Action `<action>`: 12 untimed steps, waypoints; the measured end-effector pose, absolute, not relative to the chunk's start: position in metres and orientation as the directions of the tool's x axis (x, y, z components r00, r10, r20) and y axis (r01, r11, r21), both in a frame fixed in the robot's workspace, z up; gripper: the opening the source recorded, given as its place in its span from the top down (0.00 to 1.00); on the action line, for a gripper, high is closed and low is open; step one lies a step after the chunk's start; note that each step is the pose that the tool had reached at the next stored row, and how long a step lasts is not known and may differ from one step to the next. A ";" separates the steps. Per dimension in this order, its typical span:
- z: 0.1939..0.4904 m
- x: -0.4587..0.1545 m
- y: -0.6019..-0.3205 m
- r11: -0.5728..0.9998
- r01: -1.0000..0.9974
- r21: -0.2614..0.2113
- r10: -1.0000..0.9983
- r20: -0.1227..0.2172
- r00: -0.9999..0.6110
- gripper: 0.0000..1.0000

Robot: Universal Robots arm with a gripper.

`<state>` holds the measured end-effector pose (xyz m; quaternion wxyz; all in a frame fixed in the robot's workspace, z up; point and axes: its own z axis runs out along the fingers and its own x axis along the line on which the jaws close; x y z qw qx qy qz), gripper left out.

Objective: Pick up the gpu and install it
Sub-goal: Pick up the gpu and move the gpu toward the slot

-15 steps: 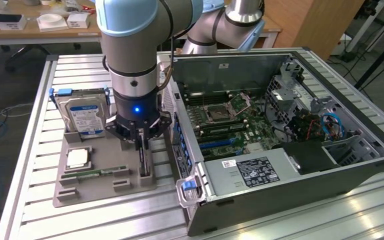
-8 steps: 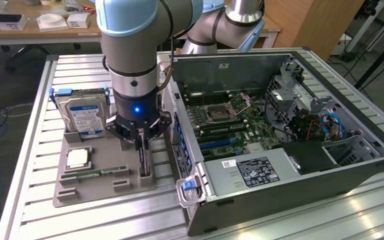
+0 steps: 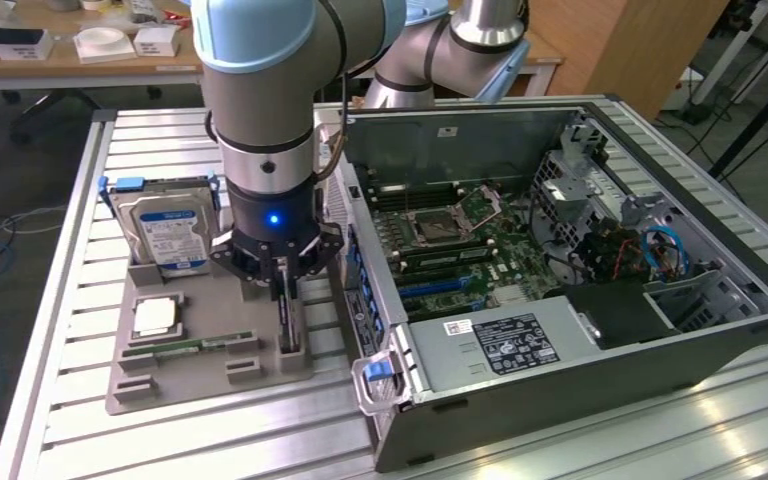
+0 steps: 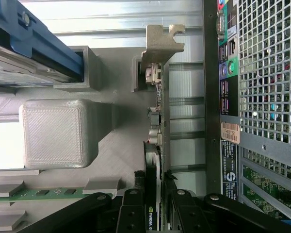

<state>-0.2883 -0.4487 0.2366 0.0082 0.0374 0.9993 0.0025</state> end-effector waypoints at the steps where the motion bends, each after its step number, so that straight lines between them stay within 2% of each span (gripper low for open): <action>1: 0.237 -0.288 -0.449 0.997 0.075 0.006 0.075 -0.016 -0.997 0.74; 12: 0.249 -0.288 -0.449 0.997 0.075 0.006 0.075 -0.016 -0.997 0.74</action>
